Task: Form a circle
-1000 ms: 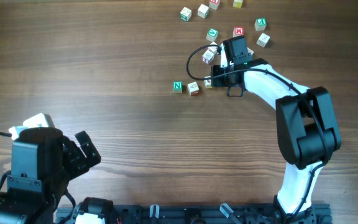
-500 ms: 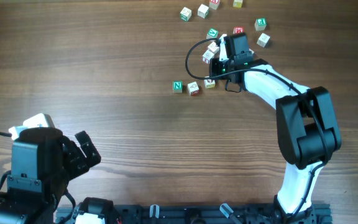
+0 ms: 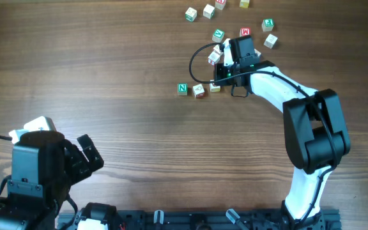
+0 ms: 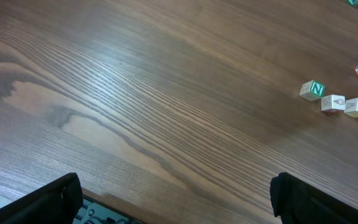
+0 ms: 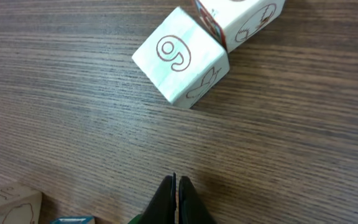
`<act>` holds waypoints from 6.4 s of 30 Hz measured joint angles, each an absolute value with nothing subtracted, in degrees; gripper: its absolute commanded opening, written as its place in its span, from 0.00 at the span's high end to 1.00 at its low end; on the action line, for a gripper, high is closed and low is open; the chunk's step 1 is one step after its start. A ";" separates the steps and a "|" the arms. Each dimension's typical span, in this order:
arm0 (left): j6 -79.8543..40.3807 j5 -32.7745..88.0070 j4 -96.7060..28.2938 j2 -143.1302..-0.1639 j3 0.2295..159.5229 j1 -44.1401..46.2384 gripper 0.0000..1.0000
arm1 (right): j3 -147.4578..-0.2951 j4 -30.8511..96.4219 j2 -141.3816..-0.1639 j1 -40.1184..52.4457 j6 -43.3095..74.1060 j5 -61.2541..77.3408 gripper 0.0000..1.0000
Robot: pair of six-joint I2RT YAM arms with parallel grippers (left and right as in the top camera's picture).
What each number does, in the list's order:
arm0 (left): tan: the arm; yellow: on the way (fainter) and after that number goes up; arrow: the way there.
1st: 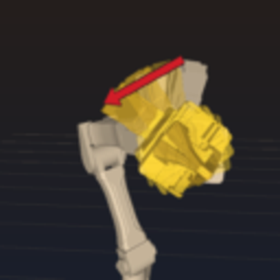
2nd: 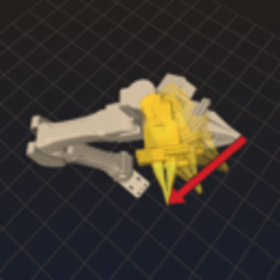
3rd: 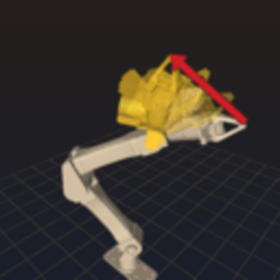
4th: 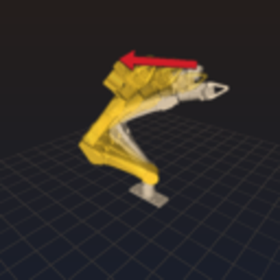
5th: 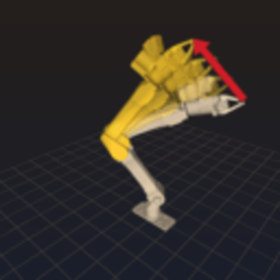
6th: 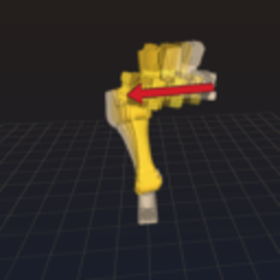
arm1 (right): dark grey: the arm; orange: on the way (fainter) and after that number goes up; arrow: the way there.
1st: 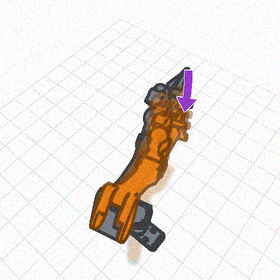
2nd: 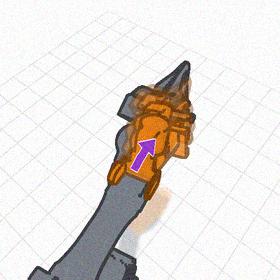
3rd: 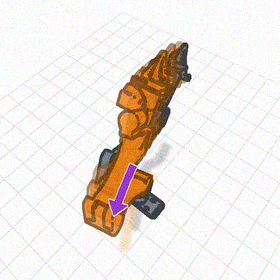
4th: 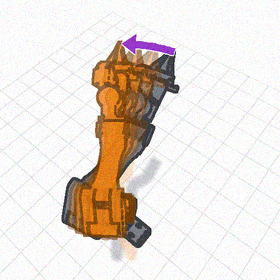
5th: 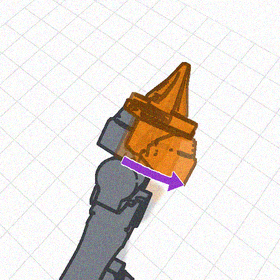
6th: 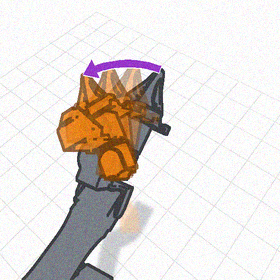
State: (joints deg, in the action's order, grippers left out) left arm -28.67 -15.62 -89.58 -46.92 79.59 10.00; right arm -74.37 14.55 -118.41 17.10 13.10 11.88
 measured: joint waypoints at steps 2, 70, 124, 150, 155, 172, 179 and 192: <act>-28.67 -15.62 -89.60 -46.92 79.59 10.00 0.00 | -74.37 14.83 -118.41 17.08 13.10 12.01 0.95; -28.67 -15.64 -89.60 -46.92 79.59 10.00 0.00 | -75.31 26.79 -117.91 20.49 32.18 8.38 0.95; -28.67 -15.62 -89.58 -46.92 79.59 10.00 0.00 | -75.26 26.85 -117.91 24.84 37.32 8.16 0.95; -28.67 -15.64 -89.58 -46.92 79.59 10.00 0.00 | -76.49 2.44 -116.97 36.18 36.99 6.42 0.96; -28.67 -15.62 -89.58 -46.92 79.59 10.00 0.00 | -76.42 1.26 -118.50 39.68 36.97 3.99 0.95; -28.69 -15.62 -89.58 -46.92 79.59 10.00 0.00 | -76.66 0.25 -122.50 46.81 35.66 -13.19 0.95; -28.67 -15.62 -89.58 -46.92 79.59 10.00 0.00 | -76.66 0.86 -122.80 46.81 35.64 -18.98 0.95; -28.67 -15.64 -89.58 -46.92 79.59 10.00 0.00 | -76.77 3.66 -122.80 46.81 35.46 -23.03 0.95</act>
State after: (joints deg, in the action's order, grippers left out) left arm -28.67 -15.64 -89.58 -46.92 79.59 10.00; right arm -76.77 3.66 -122.80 46.81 35.46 -23.03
